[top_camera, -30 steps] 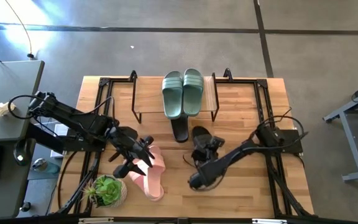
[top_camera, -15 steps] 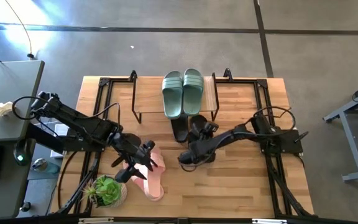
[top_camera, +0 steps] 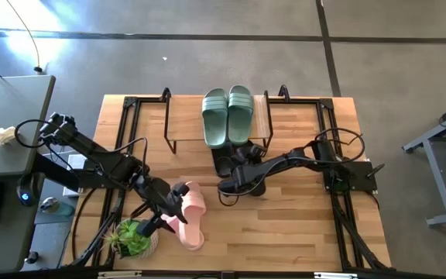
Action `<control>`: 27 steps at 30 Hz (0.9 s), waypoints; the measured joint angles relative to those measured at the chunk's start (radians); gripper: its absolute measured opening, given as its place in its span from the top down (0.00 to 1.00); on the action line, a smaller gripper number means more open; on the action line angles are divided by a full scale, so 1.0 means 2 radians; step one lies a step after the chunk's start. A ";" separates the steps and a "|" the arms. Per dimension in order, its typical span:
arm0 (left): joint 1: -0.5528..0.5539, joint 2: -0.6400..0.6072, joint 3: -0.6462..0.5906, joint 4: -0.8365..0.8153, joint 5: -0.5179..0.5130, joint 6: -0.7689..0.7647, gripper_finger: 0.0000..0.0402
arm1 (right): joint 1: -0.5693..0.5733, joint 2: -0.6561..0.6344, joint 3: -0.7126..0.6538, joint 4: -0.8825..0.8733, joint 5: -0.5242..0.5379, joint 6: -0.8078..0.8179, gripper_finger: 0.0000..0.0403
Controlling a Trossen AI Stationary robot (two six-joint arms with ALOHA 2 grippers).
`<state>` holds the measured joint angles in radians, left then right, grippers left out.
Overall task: Pick and place slides into the shelf
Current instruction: Put the black slipper under the shelf
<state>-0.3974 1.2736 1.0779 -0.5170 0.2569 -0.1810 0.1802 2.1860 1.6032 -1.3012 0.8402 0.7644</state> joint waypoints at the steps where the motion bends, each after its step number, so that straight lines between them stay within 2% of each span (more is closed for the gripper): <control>1: -0.002 0.000 0.000 0.000 0.000 0.000 0.54 | -0.001 0.000 0.000 0.006 -0.001 -0.005 0.87; 10: -0.002 0.000 0.000 0.000 -0.002 -0.003 0.54 | -0.003 -0.001 0.000 -0.020 0.000 0.010 0.73; 18: -0.002 0.000 0.000 0.000 -0.002 -0.003 0.54 | 0.018 -0.001 0.000 -0.039 0.012 0.028 0.71; 27: -0.002 0.000 0.000 -0.001 -0.002 -0.005 0.54 | 0.023 -0.001 0.000 -0.052 -0.011 0.033 0.71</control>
<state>-0.4011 1.2736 1.0779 -0.5182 0.2527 -0.1917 0.2260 2.1845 1.6032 -1.4047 0.8174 0.8303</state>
